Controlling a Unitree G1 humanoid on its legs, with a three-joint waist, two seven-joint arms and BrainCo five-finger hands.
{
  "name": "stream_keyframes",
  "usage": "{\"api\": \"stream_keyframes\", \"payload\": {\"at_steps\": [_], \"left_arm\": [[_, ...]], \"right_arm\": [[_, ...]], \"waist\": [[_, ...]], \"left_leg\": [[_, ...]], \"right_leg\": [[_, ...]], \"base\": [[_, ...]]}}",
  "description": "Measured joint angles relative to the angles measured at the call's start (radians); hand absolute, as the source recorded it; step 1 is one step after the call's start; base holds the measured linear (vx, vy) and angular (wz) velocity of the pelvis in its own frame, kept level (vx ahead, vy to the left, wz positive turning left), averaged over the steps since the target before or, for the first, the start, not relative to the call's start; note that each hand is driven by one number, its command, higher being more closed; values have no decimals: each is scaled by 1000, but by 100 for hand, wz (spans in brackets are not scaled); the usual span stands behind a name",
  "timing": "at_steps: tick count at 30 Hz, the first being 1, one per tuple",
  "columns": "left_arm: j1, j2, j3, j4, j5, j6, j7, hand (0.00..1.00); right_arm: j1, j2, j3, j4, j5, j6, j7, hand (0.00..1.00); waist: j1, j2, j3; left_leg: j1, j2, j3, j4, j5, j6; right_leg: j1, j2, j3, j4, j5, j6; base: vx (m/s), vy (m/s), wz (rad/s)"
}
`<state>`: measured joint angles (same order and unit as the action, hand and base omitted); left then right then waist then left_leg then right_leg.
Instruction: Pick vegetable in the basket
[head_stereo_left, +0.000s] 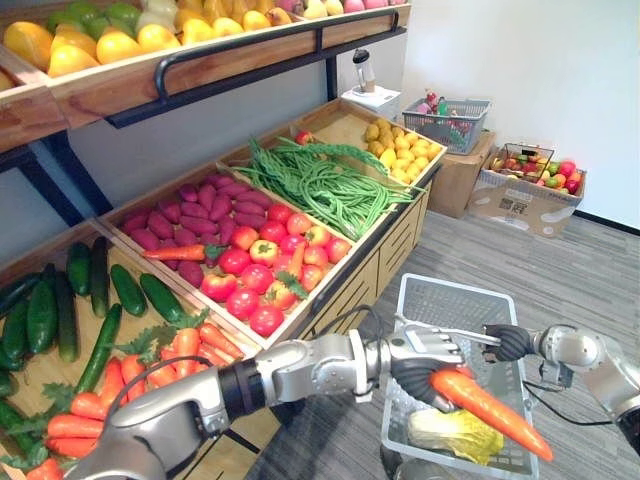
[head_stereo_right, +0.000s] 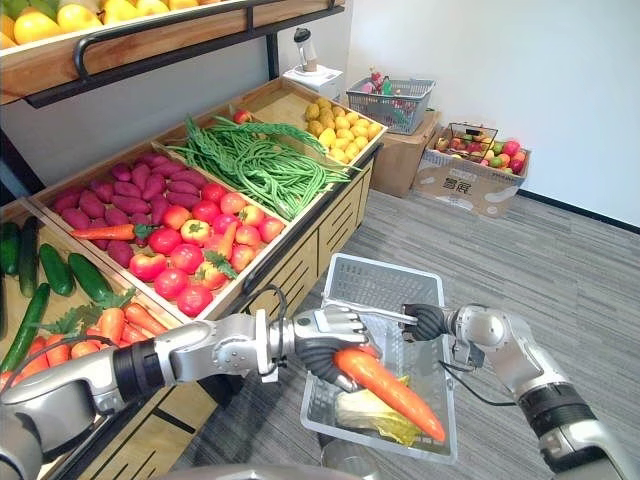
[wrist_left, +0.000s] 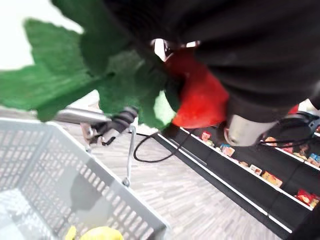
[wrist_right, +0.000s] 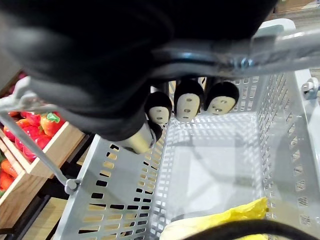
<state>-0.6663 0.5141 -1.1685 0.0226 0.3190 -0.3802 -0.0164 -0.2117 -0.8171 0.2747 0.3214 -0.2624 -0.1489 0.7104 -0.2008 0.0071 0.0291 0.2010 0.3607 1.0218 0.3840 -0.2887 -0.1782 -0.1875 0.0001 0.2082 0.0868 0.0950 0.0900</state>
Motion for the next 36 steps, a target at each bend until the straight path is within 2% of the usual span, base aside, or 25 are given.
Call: {"api": "stream_keyframes", "payload": {"at_steps": [4, 8, 14, 18, 20, 21, 26, 30, 36], "left_arm": [[3, -68, -12, 98, 1, 37, -38, 100], [10, -117, -13, 196, 19, 77, -69, 100], [65, -196, -7, 360, 101, 159, -85, 100], [85, -242, 31, 458, 151, 188, -84, 100], [97, -284, 85, 513, 201, 198, -70, 100], [100, -295, 94, 524, 211, 199, -68, 0], [113, -364, 137, 617, 280, 246, -18, 0], [123, -391, 164, 632, 293, 281, 6, 0], [142, -406, 198, 656, 294, 300, 14, 0]], "right_arm": [[-54, 0, 30, 1, -4, 6, 21, 100], [-88, 0, 48, 5, -4, 6, 26, 100], [-150, 1, 59, 10, -5, 7, 42, 100], [-163, 3, 66, 15, -5, 6, 42, 100], [-180, 22, 67, 44, -6, 4, 43, 100], [-184, 24, 67, 50, -9, 5, 43, 100], [-223, 50, 67, 52, -16, 5, 43, 100], [-231, 64, 67, 63, -16, 4, 43, 100], [-237, 85, 67, 97, -18, 4, 42, 100]], "waist": [[-2, 14, 3], [-22, 21, 4], [-39, 25, 8], [-44, 23, 9], [-44, 22, 10], [-44, 21, 10], [-46, 17, 16], [-46, 14, 18], [-46, 9, 21]], "left_leg": [[21, -1, 33, 0, -4, -7], [20, -4, 43, 0, -5, -9], [28, -25, 68, -19, -3, -9], [30, -34, 72, -31, -3, -8], [32, -36, 77, -33, -3, -8], [32, -36, 79, -34, -3, -8], [30, -48, 94, -41, -2, -8], [31, -56, 98, -49, 1, -7], [30, -57, 98, -50, 1, -7]], "right_leg": [[-4, -1, -9, 9, 0, -1], [-21, 0, -5, 19, 2, -2], [-36, -1, 16, 24, 8, 3], [-37, -4, 19, 24, 10, 6], [-38, -4, 21, 24, 10, 7], [-39, -4, 21, 24, 10, 7], [-61, -1, 40, 42, 8, 10], [-66, -3, 45, 45, 8, 10], [-67, -4, 45, 45, 8, 10]], "base": [[-26, 6, -20], [-12, 4, -11], [-3, 12, -11], [0, 0, 0], [-11, 20, -3], [-13, 14, -4], [-14, 7, -10], [-11, 6, -3], [0, 0, 0]]}}
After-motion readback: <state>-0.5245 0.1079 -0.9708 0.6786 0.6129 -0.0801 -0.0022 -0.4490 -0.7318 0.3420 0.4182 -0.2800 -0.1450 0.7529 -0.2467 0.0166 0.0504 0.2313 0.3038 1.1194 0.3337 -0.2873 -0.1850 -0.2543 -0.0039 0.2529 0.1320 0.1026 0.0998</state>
